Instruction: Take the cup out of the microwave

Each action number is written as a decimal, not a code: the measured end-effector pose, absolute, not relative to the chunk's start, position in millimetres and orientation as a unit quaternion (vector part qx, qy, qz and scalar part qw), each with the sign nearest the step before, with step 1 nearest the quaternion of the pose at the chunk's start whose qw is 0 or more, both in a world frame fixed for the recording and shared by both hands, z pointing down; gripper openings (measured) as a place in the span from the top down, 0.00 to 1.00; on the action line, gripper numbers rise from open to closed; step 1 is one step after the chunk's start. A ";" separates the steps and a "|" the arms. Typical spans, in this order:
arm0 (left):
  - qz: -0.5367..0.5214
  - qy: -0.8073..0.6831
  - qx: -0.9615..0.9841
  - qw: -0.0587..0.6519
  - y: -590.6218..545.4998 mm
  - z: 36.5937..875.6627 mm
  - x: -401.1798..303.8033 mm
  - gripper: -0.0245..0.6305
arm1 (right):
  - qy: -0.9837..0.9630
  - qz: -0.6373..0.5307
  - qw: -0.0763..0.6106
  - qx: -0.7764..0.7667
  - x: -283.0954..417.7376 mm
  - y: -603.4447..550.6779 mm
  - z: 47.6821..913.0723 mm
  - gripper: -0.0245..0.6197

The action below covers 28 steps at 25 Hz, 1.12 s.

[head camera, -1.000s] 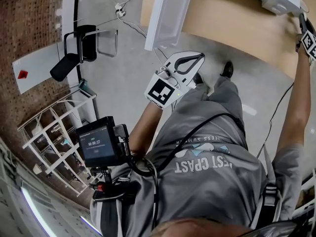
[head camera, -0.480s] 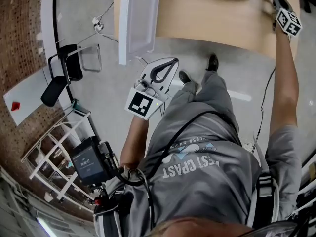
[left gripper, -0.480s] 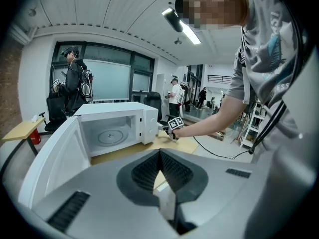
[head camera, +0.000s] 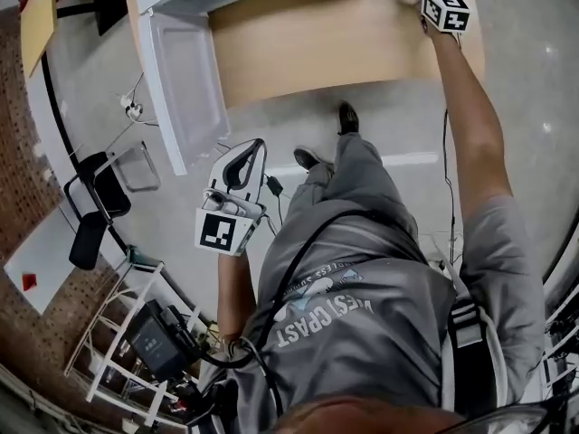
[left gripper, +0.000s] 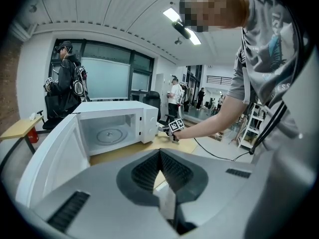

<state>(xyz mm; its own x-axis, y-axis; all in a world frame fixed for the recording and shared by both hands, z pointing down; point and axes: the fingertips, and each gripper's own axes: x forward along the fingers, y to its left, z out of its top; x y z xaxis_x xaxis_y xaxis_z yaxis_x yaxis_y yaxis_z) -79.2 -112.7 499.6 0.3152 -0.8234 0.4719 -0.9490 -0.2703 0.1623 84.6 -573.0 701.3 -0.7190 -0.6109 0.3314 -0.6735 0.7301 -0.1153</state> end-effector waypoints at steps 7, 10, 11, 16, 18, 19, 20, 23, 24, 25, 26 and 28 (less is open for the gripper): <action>0.151 -0.563 0.785 0.210 -113.5 505.6 -84.5 0.90 | -0.917 0.102 0.165 0.347 82.7 -569.6 717.4 0.85; 0.141 -0.562 0.788 0.206 -110.0 500.1 -82.5 0.90 | -0.916 0.100 0.172 0.350 84.5 -566.7 716.4 0.85; 0.141 -0.563 0.788 0.206 -108.0 498.8 -84.8 0.90 | -0.915 0.098 0.174 0.351 82.7 -566.6 714.3 0.85; 0.137 -0.568 0.785 0.208 -101.1 497.1 -94.1 0.90 | -0.912 0.095 0.187 0.352 77.1 -567.5 713.5 0.85; 0.142 -0.570 0.782 0.208 -95.6 500.3 -88.2 0.90 | -0.912 0.098 0.189 0.351 82.6 -565.7 717.3 0.85; 0.143 -0.573 0.780 0.209 -94.0 501.7 -86.2 0.90 | -0.912 0.099 0.190 0.350 83.0 -565.3 720.1 0.85; 0.142 -0.577 0.776 0.210 -93.5 502.0 -85.5 0.90 | -0.912 0.101 0.191 0.348 81.0 -565.8 723.0 0.85; 0.145 -0.578 0.777 0.201 -102.9 501.8 -83.3 0.90 | -0.912 0.111 0.197 0.343 79.7 -577.9 729.2 0.85; 0.154 -0.569 0.784 0.196 -109.3 504.0 -80.2 0.90 | -0.912 0.113 0.196 0.343 85.4 -585.7 727.5 0.85; 0.164 -0.557 0.790 0.195 -115.0 507.7 -76.9 0.90 | -0.912 0.113 0.195 0.343 92.6 -593.6 724.4 0.85; 0.174 -0.549 0.793 0.197 -118.4 511.1 -74.7 0.90 | -0.911 0.112 0.197 0.345 99.0 -599.0 722.3 0.85; 0.181 -0.550 0.791 0.200 -117.2 512.0 -75.4 0.90 | -0.909 0.107 0.212 0.343 99.9 -596.6 725.2 0.85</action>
<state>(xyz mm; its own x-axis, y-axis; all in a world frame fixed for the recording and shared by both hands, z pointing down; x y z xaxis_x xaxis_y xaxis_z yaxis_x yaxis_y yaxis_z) -75.4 -117.2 512.0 0.3301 -0.7964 0.5067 -0.9416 -0.3157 0.1173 99.9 -596.6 725.2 -0.6753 -0.5773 0.4591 -0.6684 0.7421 -0.0499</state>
